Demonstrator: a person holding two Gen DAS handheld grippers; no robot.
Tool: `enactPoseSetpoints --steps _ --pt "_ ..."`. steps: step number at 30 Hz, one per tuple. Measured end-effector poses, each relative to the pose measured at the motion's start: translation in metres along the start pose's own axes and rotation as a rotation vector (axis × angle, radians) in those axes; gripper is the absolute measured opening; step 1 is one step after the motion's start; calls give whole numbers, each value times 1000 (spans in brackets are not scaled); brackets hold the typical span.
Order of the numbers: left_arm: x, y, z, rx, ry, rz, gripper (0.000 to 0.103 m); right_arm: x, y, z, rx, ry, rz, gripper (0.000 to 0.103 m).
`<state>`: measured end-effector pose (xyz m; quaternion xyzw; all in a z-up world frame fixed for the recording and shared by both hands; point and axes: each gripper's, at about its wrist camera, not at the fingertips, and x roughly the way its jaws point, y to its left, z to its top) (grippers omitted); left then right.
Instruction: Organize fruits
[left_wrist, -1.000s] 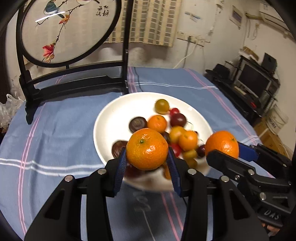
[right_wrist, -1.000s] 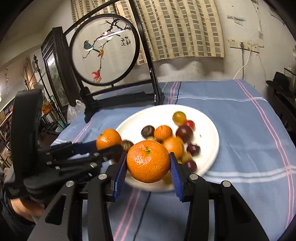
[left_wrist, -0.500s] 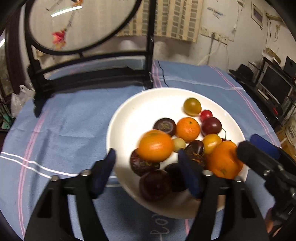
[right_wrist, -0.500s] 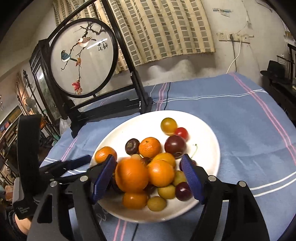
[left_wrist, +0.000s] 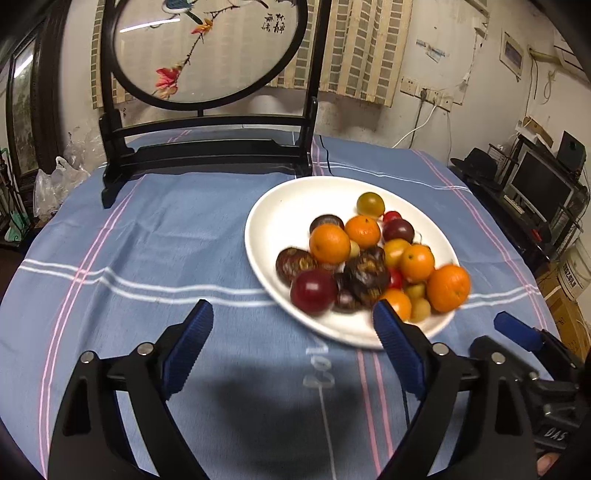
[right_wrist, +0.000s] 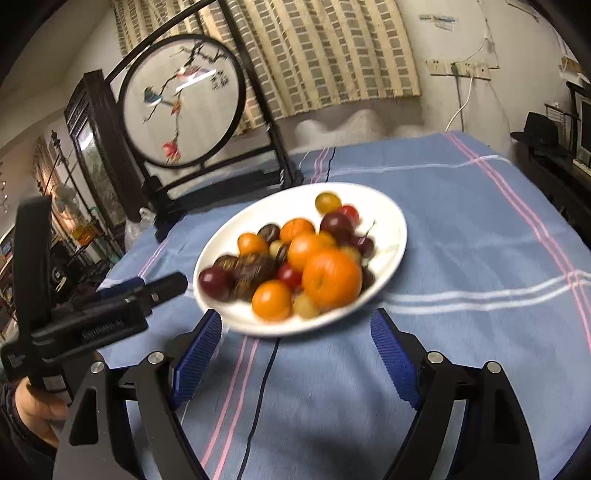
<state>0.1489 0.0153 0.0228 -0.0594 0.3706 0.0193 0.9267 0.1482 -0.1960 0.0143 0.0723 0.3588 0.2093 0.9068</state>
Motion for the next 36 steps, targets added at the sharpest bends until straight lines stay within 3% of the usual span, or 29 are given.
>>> enactPoseSetpoints --steps 9,13,19,23,29,36 --pt "-19 6 -33 -7 8 -18 89 -17 13 -29 -64 4 -88 87" --pt "-22 6 -46 5 26 -17 90 -25 13 -38 -66 3 -97 99" --pt "-18 4 -50 32 46 9 92 -21 20 -44 -141 33 -162 99" --pt "-19 -1 -51 63 33 20 97 -18 21 -45 -160 46 -153 99" --pt "-25 -5 -54 82 5 0 98 -17 21 -46 -167 54 -170 99" --pt "-13 -4 -56 59 80 0 98 -13 17 -46 -150 74 -178 99"
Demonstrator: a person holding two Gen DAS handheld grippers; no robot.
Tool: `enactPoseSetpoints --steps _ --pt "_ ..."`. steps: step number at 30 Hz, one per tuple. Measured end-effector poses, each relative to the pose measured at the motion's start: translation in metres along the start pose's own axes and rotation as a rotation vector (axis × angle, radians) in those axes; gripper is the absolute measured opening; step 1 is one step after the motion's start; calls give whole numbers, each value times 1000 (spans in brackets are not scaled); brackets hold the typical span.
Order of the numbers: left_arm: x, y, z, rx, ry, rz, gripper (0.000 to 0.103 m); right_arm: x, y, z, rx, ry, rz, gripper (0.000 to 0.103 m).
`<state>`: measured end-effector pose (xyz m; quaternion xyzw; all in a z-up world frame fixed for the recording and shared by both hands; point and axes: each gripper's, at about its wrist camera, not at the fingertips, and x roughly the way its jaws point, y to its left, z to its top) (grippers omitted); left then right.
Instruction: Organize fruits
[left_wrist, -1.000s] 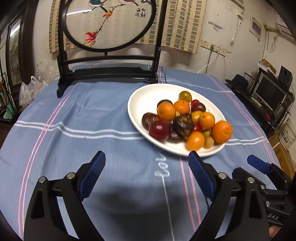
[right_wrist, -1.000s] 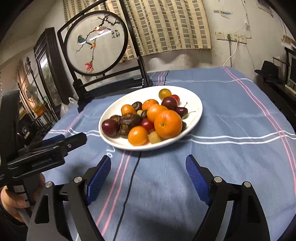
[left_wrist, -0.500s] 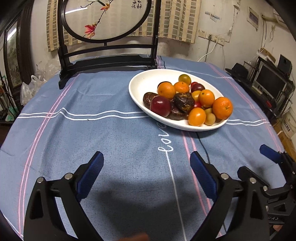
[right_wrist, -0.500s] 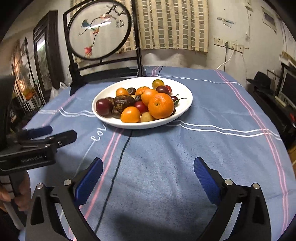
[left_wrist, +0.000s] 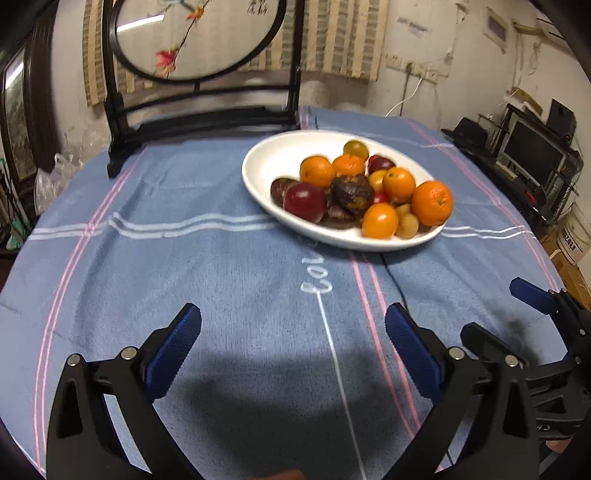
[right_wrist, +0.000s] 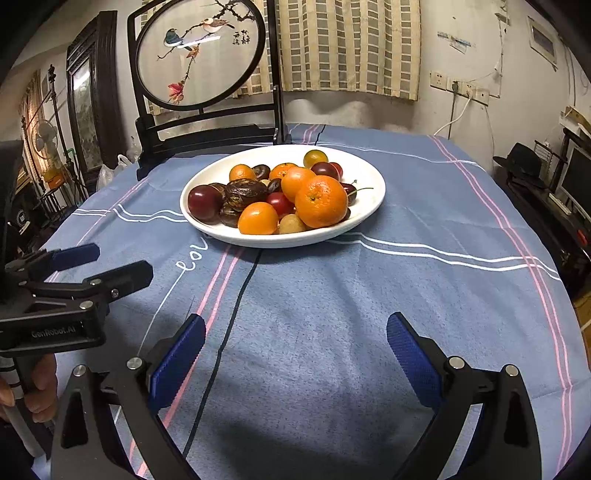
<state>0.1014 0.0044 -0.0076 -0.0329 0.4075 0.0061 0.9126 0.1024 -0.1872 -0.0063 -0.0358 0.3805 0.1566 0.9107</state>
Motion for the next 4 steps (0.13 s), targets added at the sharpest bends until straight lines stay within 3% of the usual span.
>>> enactPoseSetpoints --steps 4 --pt "3 2 -3 -21 21 -9 98 5 -1 0 8 24 -4 99"
